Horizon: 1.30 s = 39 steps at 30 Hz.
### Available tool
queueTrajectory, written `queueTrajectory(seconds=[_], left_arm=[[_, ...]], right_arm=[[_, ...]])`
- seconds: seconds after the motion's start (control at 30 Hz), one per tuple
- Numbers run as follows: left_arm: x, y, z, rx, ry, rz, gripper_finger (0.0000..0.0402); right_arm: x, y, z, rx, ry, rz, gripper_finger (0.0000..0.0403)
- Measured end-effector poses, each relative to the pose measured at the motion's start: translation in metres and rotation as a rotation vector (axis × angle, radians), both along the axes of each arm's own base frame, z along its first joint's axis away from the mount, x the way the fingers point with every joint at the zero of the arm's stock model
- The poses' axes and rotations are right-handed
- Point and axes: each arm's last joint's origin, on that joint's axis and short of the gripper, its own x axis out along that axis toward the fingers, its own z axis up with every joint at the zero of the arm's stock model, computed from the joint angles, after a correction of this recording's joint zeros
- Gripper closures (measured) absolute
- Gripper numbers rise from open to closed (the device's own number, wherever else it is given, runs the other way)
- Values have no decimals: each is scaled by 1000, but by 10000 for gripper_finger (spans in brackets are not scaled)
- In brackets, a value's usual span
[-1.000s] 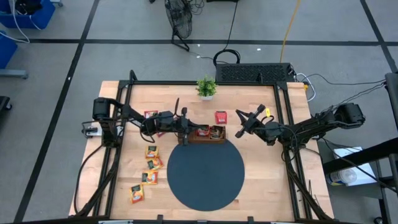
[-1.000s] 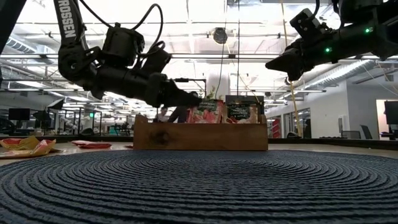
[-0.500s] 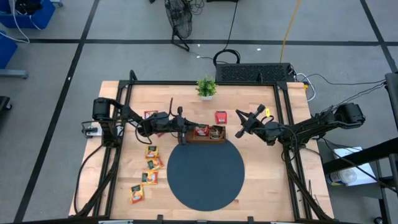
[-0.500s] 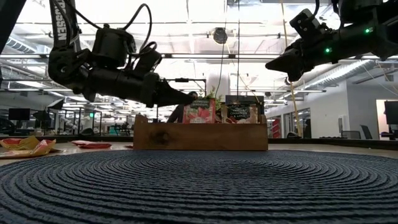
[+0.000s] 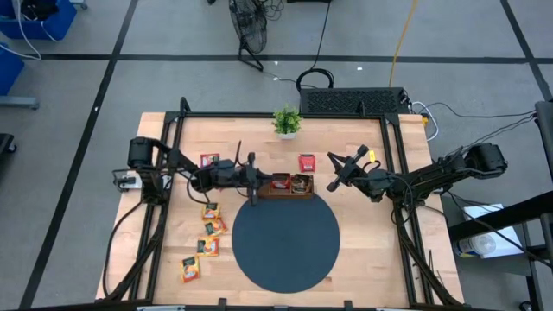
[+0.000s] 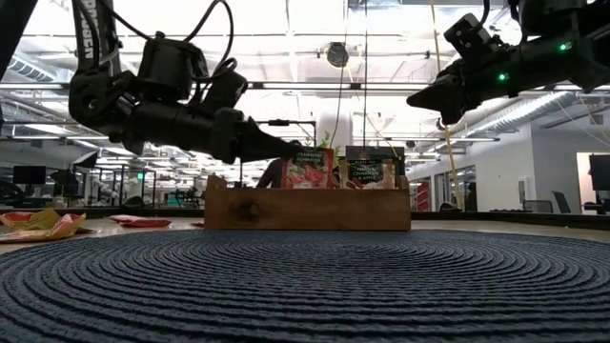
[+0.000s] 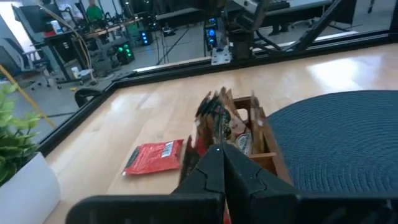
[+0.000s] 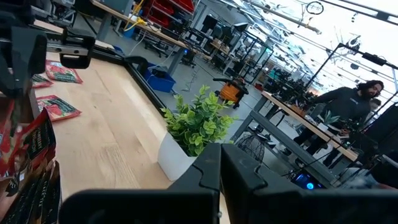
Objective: Pick & Place Tea
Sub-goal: Put the red tea bag into the middle slot of the wooden organizer
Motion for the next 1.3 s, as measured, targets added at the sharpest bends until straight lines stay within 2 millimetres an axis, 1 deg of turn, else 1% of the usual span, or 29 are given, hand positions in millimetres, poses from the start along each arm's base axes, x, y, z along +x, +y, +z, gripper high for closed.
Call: queueTrajectory(seconds=[0.07, 0.17, 0.33, 0.43, 0.8, 0.93, 1.1, 1.2, 1.3], left_arm=[[0, -2, 2, 12, -2, 2, 401], [-1, -5, 12, 18, -31, -2, 401], [-5, -7, 25, 24, 6, 15, 401], [-9, -5, 20, 7, 93, 76, 401], [-9, -5, 22, -11, 81, 80, 401], [-7, -5, 17, -13, 88, 92, 401], [4, -4, 12, -38, 98, 100, 401], [14, -3, 14, -44, 82, 101, 401], [17, -3, 12, -29, 95, 97, 401]], right_arm=[[0, 0, 0, -1, 1, 0, 403], [0, 0, 0, -1, 1, 0, 403], [0, 0, 0, -4, 3, 0, 403], [0, 0, 0, -4, 4, 0, 403], [0, 0, 0, -2, 0, 0, 403], [0, 0, 1, -1, -4, 0, 403], [0, 0, 1, -1, -7, 0, 403], [0, 0, 1, -1, -7, 0, 403], [0, 0, 1, -1, -7, 1, 403]])
